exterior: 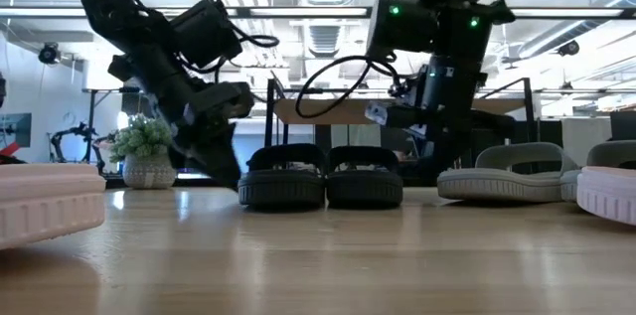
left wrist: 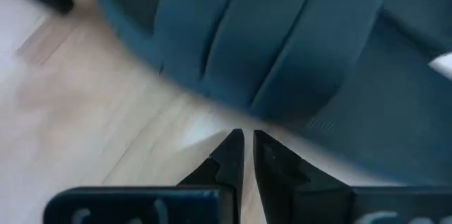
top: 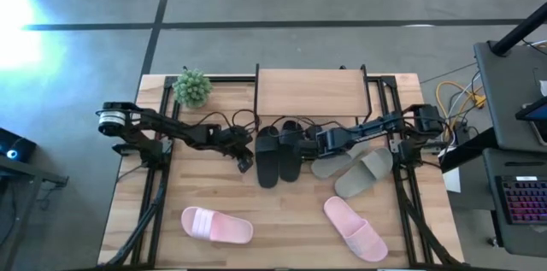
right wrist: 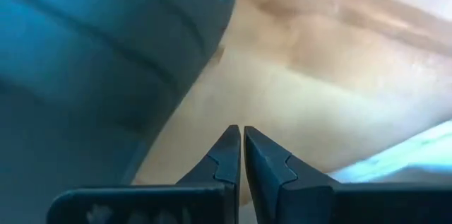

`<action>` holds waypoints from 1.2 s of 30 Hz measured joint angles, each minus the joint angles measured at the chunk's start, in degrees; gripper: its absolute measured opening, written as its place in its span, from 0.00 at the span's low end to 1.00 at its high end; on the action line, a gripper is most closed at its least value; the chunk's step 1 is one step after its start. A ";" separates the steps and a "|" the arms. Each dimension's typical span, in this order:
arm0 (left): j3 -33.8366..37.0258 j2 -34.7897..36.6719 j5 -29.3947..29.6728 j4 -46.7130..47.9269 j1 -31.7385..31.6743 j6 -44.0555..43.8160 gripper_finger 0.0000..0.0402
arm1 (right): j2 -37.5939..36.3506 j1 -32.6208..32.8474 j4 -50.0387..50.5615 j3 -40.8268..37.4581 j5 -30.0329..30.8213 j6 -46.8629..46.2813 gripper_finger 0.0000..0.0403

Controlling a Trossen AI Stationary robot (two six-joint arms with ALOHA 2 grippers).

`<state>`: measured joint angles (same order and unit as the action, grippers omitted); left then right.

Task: Pick and place slides into the shelf
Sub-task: Adjust the black slippers

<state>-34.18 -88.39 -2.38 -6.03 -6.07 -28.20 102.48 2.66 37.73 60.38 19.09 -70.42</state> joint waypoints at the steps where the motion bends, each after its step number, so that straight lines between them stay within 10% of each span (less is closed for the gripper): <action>1: -0.33 -0.46 -0.13 -0.82 0.00 0.00 0.04 | 0.00 0.31 0.02 0.00 -0.18 -0.05 0.03; 15: -4.19 -6.53 -0.83 -2.39 -1.91 -0.01 0.04 | -0.07 2.65 0.92 0.00 -3.86 -0.91 0.03; 26: -3.71 4.63 -4.52 10.95 -0.26 -1.48 0.04 | -2.03 6.62 -5.30 0.21 -16.12 -0.01 0.03; 36: -4.49 2.73 -8.42 -3.40 4.31 -7.48 0.04 | -2.80 8.57 -14.77 0.28 -17.63 -3.12 0.03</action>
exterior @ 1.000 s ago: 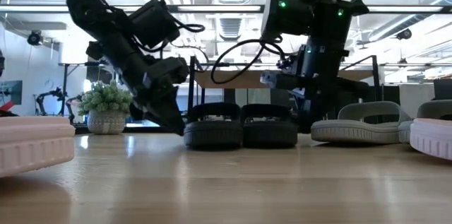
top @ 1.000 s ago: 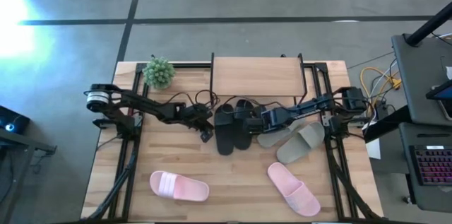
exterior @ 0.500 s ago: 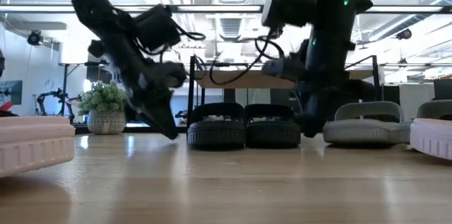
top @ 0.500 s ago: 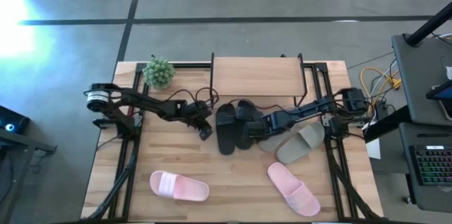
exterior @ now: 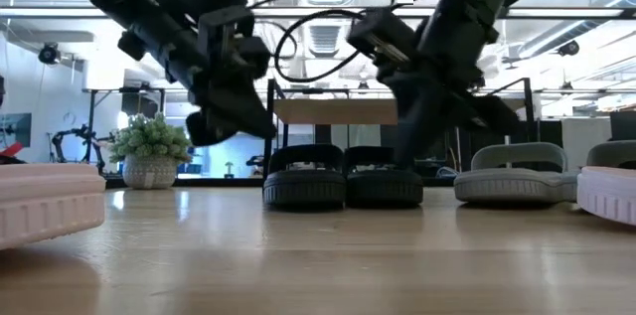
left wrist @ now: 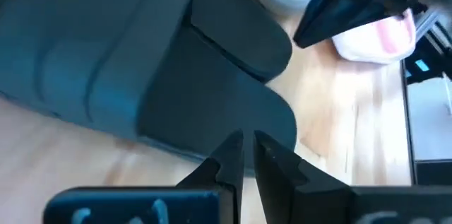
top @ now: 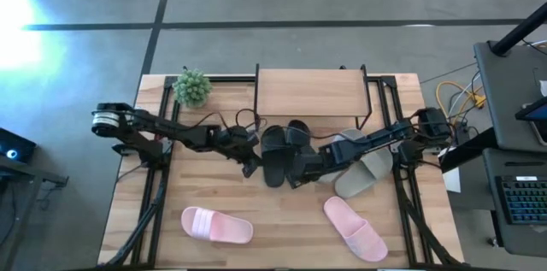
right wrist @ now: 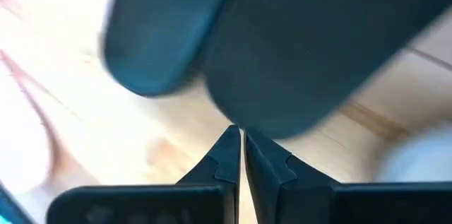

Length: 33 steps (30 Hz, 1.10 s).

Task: Pick and place slides into the shelf
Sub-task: Adjust the black slippers

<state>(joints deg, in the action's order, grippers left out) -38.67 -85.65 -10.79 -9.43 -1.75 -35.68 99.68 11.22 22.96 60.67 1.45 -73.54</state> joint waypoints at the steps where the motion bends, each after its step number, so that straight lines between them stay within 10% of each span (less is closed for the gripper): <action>1: -0.51 -1.55 -0.15 -0.63 0.25 0.01 0.04 | 0.00 0.00 -1.12 0.10 0.03 -0.18 0.03; 13: -8.59 -15.47 0.27 -2.42 0.34 4.87 0.04 | 0.17 0.28 -2.10 0.12 7.62 -2.10 0.03; 33: -8.68 -15.45 2.59 -1.73 0.13 6.72 0.04 | 4.68 2.77 -2.63 0.21 5.60 -4.06 0.03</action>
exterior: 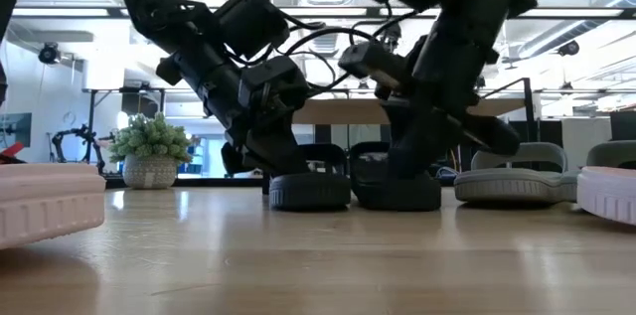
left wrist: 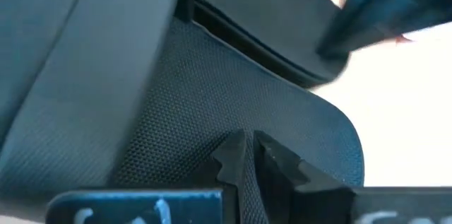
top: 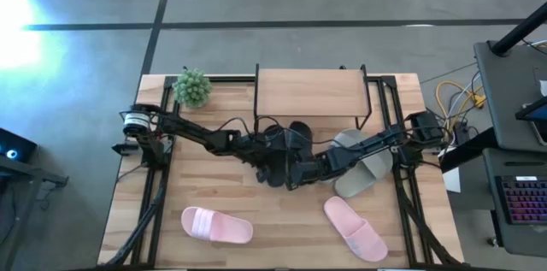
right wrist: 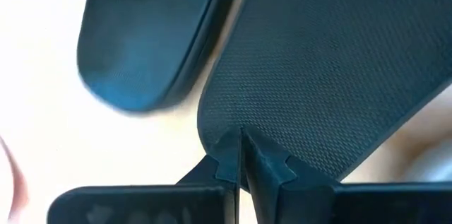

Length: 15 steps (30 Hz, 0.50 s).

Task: Pick and place slides into the shelf
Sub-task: Adjust the black slippers

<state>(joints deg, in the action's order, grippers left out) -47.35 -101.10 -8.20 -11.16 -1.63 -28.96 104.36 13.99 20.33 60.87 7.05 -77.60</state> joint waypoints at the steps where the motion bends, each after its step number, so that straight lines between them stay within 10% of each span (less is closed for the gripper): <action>1: 0.01 0.00 0.19 0.00 -0.11 0.26 0.04 | -0.12 0.15 0.30 0.25 -0.32 0.00 0.03; 15: 0.08 0.68 0.13 0.24 -0.44 0.87 0.04 | -0.18 1.17 0.48 1.73 0.92 0.05 0.03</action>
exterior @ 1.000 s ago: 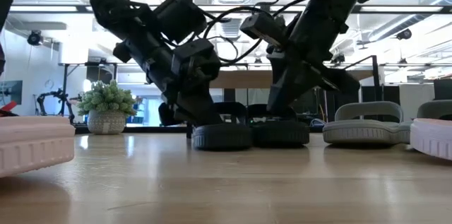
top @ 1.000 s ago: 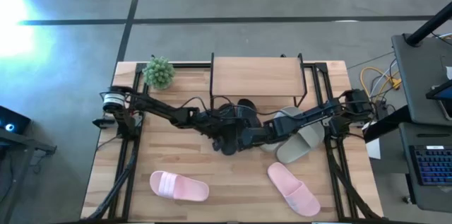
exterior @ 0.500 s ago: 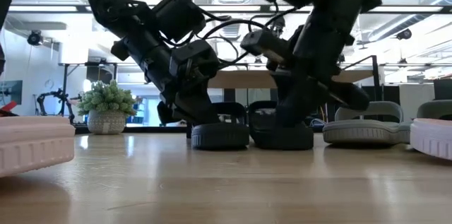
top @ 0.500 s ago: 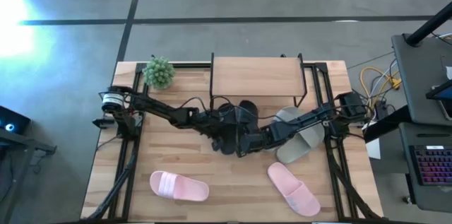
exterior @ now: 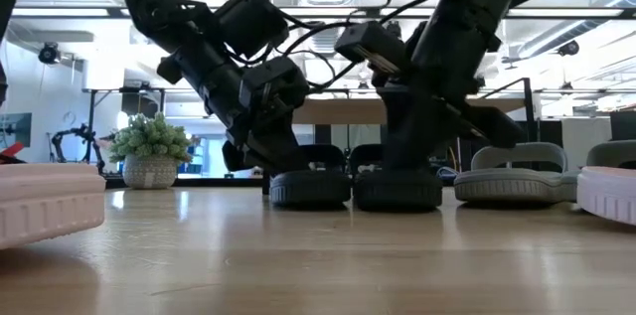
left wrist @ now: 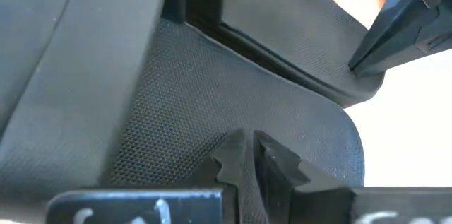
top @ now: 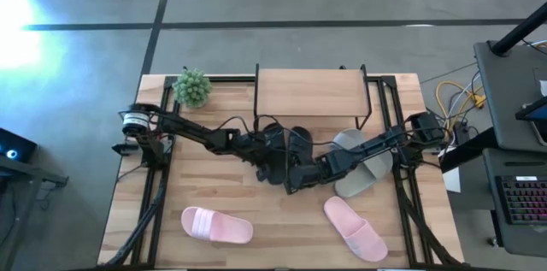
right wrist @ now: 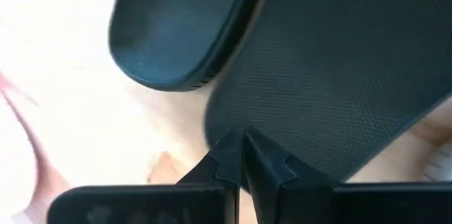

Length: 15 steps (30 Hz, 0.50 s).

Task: Pick and place slides into the shelf
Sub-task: Adjust the black slippers

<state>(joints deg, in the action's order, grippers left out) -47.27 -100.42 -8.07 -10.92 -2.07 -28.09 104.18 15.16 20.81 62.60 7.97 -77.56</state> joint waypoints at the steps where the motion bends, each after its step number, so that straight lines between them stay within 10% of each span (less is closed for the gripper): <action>1: 0.01 0.22 -0.02 0.00 0.14 -0.03 0.04 | 0.00 0.00 -0.04 0.28 0.07 0.07 0.03; 15: 0.13 5.86 -0.44 5.30 1.52 -0.18 0.04 | -0.68 0.98 16.94 7.37 8.86 0.69 0.03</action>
<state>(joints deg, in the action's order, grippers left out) -47.14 -94.56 -8.51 -5.62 -0.55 -28.27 103.51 16.14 37.76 69.98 16.84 -76.86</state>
